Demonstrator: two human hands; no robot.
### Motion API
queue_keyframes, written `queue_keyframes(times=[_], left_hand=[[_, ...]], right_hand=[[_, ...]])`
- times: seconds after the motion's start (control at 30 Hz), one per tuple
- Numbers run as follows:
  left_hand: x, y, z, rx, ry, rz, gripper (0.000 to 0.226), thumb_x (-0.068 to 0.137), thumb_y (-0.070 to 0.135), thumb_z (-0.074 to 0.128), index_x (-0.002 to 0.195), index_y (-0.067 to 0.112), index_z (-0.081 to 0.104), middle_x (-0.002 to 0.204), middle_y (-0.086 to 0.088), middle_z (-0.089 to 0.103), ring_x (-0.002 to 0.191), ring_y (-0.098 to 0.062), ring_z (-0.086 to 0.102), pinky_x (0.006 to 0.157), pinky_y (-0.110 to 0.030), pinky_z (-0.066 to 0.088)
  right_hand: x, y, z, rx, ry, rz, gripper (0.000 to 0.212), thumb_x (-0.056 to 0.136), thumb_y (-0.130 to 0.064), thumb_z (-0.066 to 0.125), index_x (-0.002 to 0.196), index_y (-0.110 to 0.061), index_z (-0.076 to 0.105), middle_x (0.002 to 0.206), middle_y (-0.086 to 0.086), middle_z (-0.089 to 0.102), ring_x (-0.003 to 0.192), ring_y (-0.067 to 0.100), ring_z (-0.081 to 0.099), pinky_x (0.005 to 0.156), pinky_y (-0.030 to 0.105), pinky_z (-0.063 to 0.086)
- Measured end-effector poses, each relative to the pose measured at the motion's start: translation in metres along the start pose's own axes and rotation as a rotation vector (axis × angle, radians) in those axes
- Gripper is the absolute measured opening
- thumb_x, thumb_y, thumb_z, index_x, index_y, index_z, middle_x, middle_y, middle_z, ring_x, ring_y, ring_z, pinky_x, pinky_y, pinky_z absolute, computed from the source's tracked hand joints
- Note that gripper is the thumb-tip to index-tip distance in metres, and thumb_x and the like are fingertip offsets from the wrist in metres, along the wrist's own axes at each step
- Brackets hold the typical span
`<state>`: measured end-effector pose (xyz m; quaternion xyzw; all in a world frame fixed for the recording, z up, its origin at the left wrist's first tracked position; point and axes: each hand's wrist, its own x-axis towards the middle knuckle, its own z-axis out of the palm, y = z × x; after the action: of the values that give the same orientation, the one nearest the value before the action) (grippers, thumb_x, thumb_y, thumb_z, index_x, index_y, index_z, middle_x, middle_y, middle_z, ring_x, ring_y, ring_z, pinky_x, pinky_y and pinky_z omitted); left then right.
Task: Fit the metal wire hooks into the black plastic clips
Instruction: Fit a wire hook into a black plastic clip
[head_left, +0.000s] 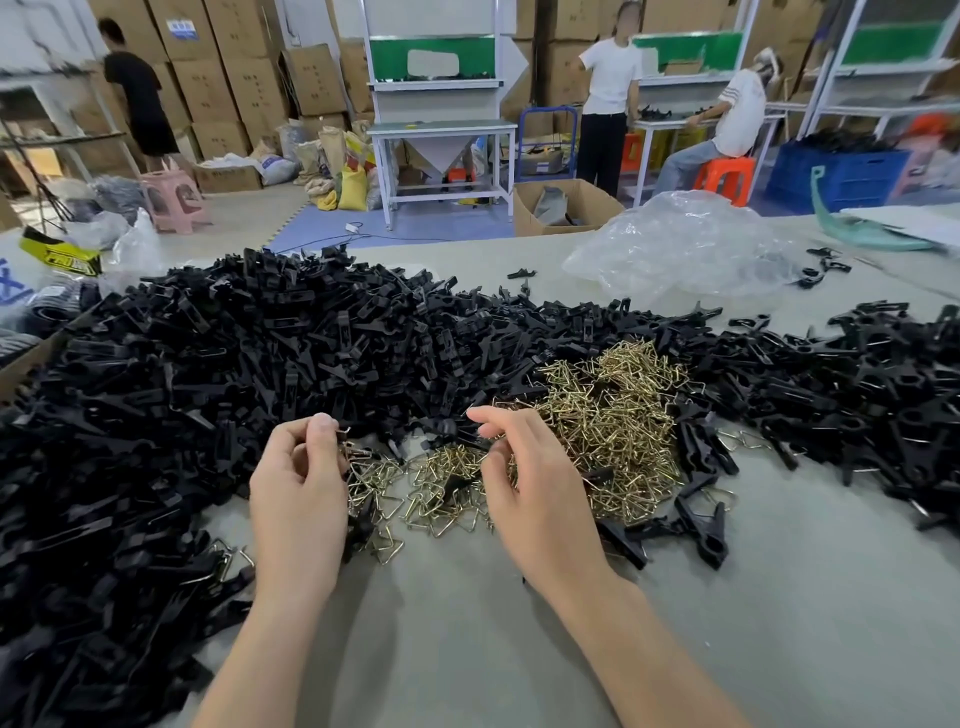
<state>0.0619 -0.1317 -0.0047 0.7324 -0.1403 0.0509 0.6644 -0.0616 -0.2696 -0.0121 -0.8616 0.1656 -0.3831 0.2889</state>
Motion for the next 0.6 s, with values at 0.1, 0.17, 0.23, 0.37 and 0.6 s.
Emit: queue_keyframes(times=[0.1,0.17,0.23,0.37,0.6], left_hand=[[-0.002,-0.003,-0.002,0.075,-0.021,0.038,0.029,0.104,0.046,0.043,0.090,0.031,0.064,0.065,0.002,0.051,0.053,-0.015,0.040,0.053,-0.034,0.037],[-0.003,-0.002,-0.002,0.108,-0.006,0.038,0.031,0.104,0.050,0.039,0.095,0.036,0.065,0.063,0.004,0.050,0.053,-0.016,0.041,0.056,-0.037,0.039],[-0.003,-0.001,-0.001,0.108,0.018,0.024,0.028,0.104,0.051,0.037,0.095,0.042,0.063,0.062,0.007,0.055,0.055,-0.017,0.045,0.059,-0.040,0.042],[-0.002,0.004,-0.002,0.048,0.067,0.005,0.030,0.104,0.050,0.035,0.095,0.038,0.061,0.062,0.011,0.059,0.053,-0.014,0.049,0.052,-0.036,0.042],[-0.023,0.017,0.022,-0.390,-0.070,-0.328,0.035,0.104,0.047,0.044,0.096,0.024,0.068,0.058,0.010,0.049,0.046,-0.005,0.045,0.040,-0.020,0.042]], right_hand=[[0.000,0.000,0.000,0.011,-0.014,0.002,0.036,0.099,-0.005,0.051,0.129,-0.021,0.061,0.108,-0.009,0.057,0.084,0.003,0.052,0.075,0.015,0.043],[-0.001,0.000,0.001,0.016,-0.017,0.002,0.036,0.099,-0.005,0.051,0.130,-0.022,0.061,0.108,-0.010,0.056,0.084,0.004,0.053,0.076,0.014,0.043],[0.000,0.000,0.001,0.017,-0.022,0.001,0.036,0.099,-0.006,0.051,0.130,-0.022,0.061,0.109,-0.011,0.056,0.085,0.003,0.053,0.076,0.013,0.042],[0.000,-0.001,-0.001,0.054,-0.032,-0.007,0.034,0.100,-0.006,0.052,0.129,-0.021,0.061,0.108,-0.011,0.058,0.077,-0.008,0.049,0.073,0.010,0.038],[-0.007,-0.023,0.001,0.259,-0.309,-0.140,0.030,0.097,-0.048,0.061,0.125,-0.035,0.062,0.108,-0.018,0.060,0.094,0.002,0.061,0.084,0.023,0.051]])
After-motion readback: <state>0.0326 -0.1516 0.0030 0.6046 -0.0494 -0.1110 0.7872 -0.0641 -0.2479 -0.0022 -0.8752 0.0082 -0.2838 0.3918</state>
